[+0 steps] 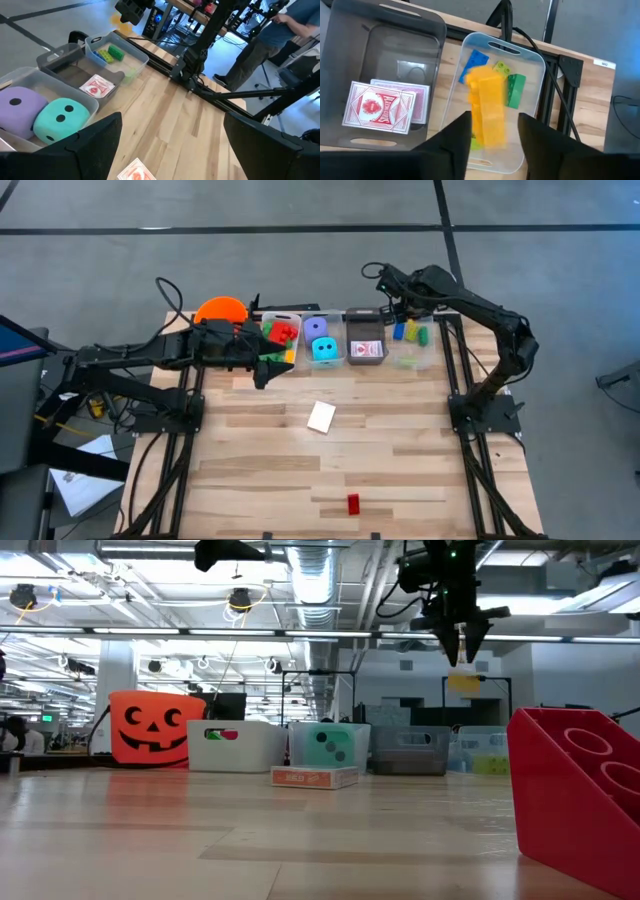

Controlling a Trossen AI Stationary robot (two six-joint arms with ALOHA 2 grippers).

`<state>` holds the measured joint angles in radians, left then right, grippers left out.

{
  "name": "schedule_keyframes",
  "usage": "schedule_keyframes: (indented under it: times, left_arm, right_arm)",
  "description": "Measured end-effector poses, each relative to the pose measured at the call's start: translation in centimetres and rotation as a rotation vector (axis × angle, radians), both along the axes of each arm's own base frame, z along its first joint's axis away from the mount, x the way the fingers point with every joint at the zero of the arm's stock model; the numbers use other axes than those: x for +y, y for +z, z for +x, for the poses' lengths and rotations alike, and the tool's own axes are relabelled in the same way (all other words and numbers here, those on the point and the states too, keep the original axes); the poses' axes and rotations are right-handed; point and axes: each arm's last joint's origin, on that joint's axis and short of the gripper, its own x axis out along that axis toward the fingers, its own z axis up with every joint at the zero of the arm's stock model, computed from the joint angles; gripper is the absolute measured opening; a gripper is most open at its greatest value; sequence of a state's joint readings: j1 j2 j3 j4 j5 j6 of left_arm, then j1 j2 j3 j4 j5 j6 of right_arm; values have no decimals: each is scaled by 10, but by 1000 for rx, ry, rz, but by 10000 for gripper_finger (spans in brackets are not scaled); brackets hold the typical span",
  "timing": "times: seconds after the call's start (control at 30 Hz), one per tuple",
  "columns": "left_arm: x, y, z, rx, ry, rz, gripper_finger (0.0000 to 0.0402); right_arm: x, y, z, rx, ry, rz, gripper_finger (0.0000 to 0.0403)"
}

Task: Pick & Place Toys
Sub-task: Put the yellow game piece into the right transparent bin, then put the red game piece into the right transparent bin

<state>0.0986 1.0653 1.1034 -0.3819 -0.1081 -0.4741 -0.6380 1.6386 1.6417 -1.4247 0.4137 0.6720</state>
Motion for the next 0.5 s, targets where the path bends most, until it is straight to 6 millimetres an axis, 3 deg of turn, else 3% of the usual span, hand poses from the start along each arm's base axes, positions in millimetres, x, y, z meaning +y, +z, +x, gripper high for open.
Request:
schedule_keyframes:
  times: [0.27,0.5]
  left_arm:
    - [0,0,0,-1,2,-3,343]
    - [0,0,0,-1,2,-3,343]
  right_arm:
    - [3,0,2,3,11,1,220]
    - [23,-1,15,-22,69,34,235]
